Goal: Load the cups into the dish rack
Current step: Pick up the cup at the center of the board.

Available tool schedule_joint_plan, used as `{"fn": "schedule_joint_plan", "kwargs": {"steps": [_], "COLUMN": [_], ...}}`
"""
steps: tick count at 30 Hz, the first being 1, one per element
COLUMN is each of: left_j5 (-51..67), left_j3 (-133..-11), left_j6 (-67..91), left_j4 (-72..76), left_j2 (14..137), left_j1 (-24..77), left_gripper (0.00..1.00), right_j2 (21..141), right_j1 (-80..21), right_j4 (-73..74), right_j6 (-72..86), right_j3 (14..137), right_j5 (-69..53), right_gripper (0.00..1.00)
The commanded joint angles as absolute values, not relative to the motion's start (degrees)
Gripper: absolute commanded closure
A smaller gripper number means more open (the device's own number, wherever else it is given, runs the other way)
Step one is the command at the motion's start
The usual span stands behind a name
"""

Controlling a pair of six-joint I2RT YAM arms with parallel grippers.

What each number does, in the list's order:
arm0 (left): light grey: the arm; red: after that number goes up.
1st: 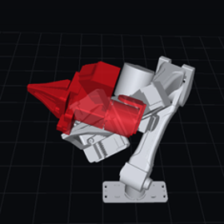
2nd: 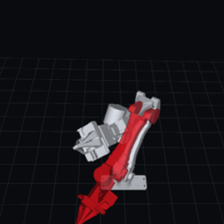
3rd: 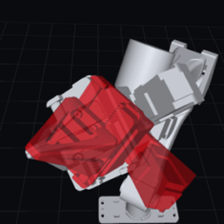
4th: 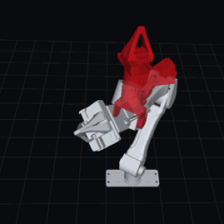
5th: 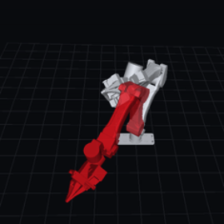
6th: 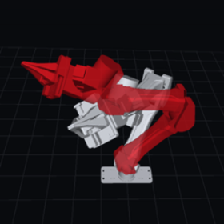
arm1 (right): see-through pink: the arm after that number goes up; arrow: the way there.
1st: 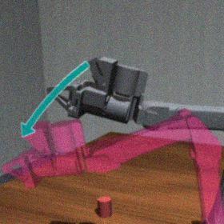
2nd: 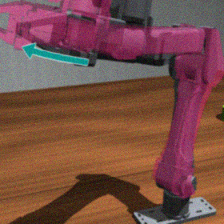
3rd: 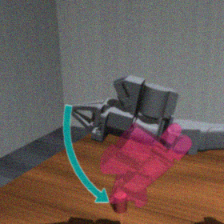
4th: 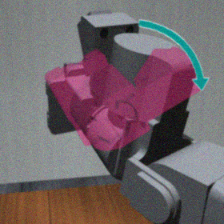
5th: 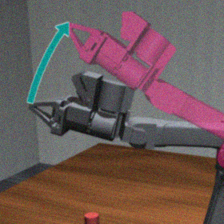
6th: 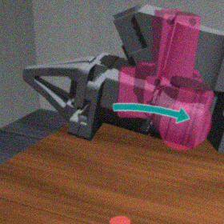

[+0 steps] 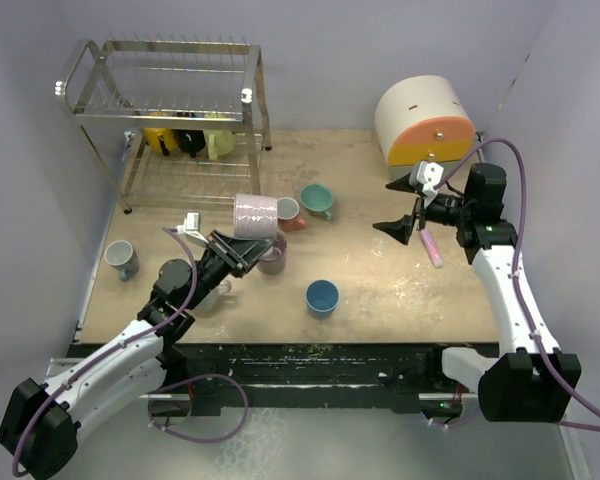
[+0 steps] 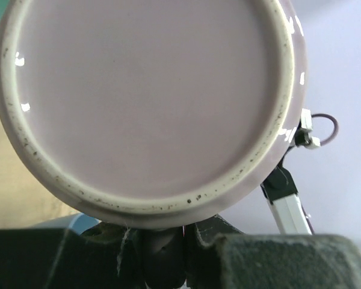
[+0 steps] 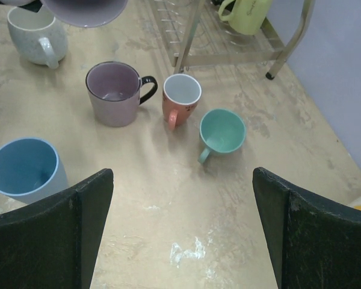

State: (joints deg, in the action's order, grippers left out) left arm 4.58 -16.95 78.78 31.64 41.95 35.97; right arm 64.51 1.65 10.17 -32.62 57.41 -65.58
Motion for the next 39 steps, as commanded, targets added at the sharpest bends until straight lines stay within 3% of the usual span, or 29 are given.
{"fn": "schedule_joint_plan", "kwargs": {"steps": [1, 23, 39], "left_j5": [10.45, 31.57, 39.97], "left_j3": [-21.64, -30.15, -35.65], "left_j6": [76.57, 75.05, 69.2], "left_j4": [34.24, 28.46, 26.26], "left_j2": [41.3, 46.66, 56.18], "left_j1": [31.44, 9.04, -2.94], "left_gripper": [1.0, 1.0, 1.0], "right_j2": [63.32, 62.52, 62.44], "right_j1": [2.02, 2.17, 2.2], "right_j4": [9.65, 11.05, 12.63], "right_j6": [-33.61, -34.36, -35.65], "right_j3": [55.26, 55.61, 55.76], "right_j5": [-63.15, -54.77, -53.7], "right_gripper": [0.02, 0.03, 0.03]}}
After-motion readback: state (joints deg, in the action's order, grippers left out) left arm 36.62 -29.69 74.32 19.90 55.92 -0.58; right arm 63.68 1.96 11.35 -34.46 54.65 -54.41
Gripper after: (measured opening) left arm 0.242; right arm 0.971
